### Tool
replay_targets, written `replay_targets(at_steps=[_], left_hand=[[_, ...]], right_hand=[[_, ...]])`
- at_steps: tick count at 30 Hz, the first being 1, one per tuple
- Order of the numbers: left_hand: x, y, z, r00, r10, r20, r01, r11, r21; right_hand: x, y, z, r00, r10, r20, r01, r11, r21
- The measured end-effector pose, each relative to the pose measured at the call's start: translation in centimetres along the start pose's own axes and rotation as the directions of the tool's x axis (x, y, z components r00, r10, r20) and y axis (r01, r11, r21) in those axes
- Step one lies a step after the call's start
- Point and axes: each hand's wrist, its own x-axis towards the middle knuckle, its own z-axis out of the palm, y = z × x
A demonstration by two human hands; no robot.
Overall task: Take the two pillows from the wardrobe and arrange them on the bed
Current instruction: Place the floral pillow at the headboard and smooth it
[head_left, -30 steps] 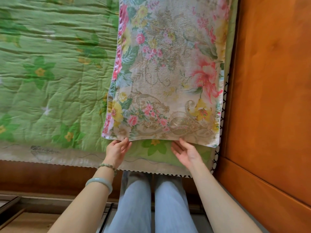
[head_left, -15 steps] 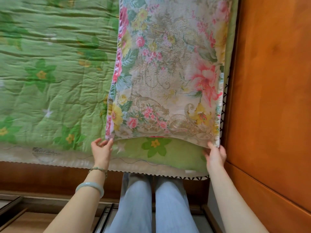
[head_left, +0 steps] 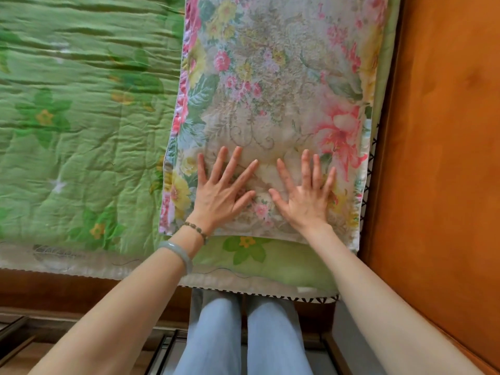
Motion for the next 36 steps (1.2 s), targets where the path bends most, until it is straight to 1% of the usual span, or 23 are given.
replay_targets(at_steps=[2,5,8,10,12,14,15,17,19,22,27,29,30,31,32,33,35,36], left_hand=[[-0.8,-1.3,1.6,1.000,0.013,-0.003,-0.013,1.000,0.021],[-0.9,-2.2,3.2,0.999,0.025,0.034,-0.026,0.999,0.019],[0.3,-1.9,1.8,0.992,-0.007,0.127,0.011,0.999,-0.036],[0.2,-1.3,-0.1,0.987,-0.040,0.153,0.052,0.996,-0.075],[0.2,-0.8,-2.0,0.990,-0.092,0.105,0.105,0.986,-0.126],[2.5,-0.9,-3.8,0.990,-0.137,0.018,0.138,0.972,-0.190],[4.6,-1.1,-4.6,0.989,-0.147,-0.026,0.139,0.971,-0.194],[9.8,-1.8,-5.6,0.985,-0.159,-0.061,0.147,0.976,-0.160],[13.8,-2.8,-5.5,0.990,-0.137,-0.011,0.135,0.985,-0.110],[15.1,-4.1,-3.7,0.990,-0.108,0.094,0.115,0.990,-0.079],[16.5,-5.2,-1.8,0.954,-0.151,0.260,0.179,0.980,-0.090],[17.1,-5.2,-2.7,0.938,-0.149,0.314,0.187,0.978,-0.096],[17.1,-5.1,-3.6,0.940,-0.146,0.308,0.184,0.978,-0.097],[17.0,-4.9,-4.6,0.953,-0.136,0.271,0.171,0.979,-0.113],[17.0,-4.7,-5.6,0.970,-0.117,0.211,0.150,0.978,-0.147],[17.3,-4.6,-6.6,0.986,-0.102,0.135,0.126,0.974,-0.188],[19.3,-4.9,-8.2,0.995,-0.102,-0.007,0.096,0.961,-0.259],[21.0,-5.1,-8.8,0.993,-0.107,-0.054,0.089,0.959,-0.269]], right_hand=[[-0.4,1.5,1.2,1.000,0.013,0.005,-0.012,1.000,-0.013],[0.0,1.7,3.1,0.998,0.044,0.051,-0.043,0.999,-0.007],[1.2,1.5,2.4,0.989,0.038,0.144,-0.040,0.999,0.015],[1.0,1.5,0.8,0.984,0.043,0.173,-0.051,0.998,0.043],[0.9,1.3,-1.1,0.992,0.061,0.107,-0.074,0.990,0.118],[2.5,1.1,-3.3,0.997,0.064,-0.032,-0.057,0.981,0.188],[4.4,1.1,-4.4,0.993,0.076,-0.090,-0.057,0.978,0.199],[9.3,1.0,-5.9,0.987,0.100,-0.128,-0.074,0.979,0.192],[13.5,0.9,-6.3,0.994,0.079,-0.079,-0.070,0.991,0.112],[16.2,1.2,-4.6,0.999,0.040,0.016,-0.041,0.999,0.032],[18.0,1.2,-3.0,0.985,0.086,0.151,-0.090,0.996,0.019],[18.6,1.2,-3.9,0.975,0.090,0.205,-0.103,0.993,0.054],[18.5,1.1,-4.8,0.973,0.086,0.212,-0.108,0.990,0.091],[18.3,1.1,-5.7,0.977,0.078,0.197,-0.106,0.985,0.136],[18.0,1.2,-6.7,0.987,0.064,0.145,-0.089,0.981,0.174],[18.2,1.6,-7.7,0.997,0.050,0.053,-0.059,0.979,0.195],[20.1,2.5,-9.4,0.989,0.043,-0.144,-0.012,0.978,0.209],[21.9,2.8,-10.2,0.980,0.047,-0.195,-0.004,0.977,0.211]])
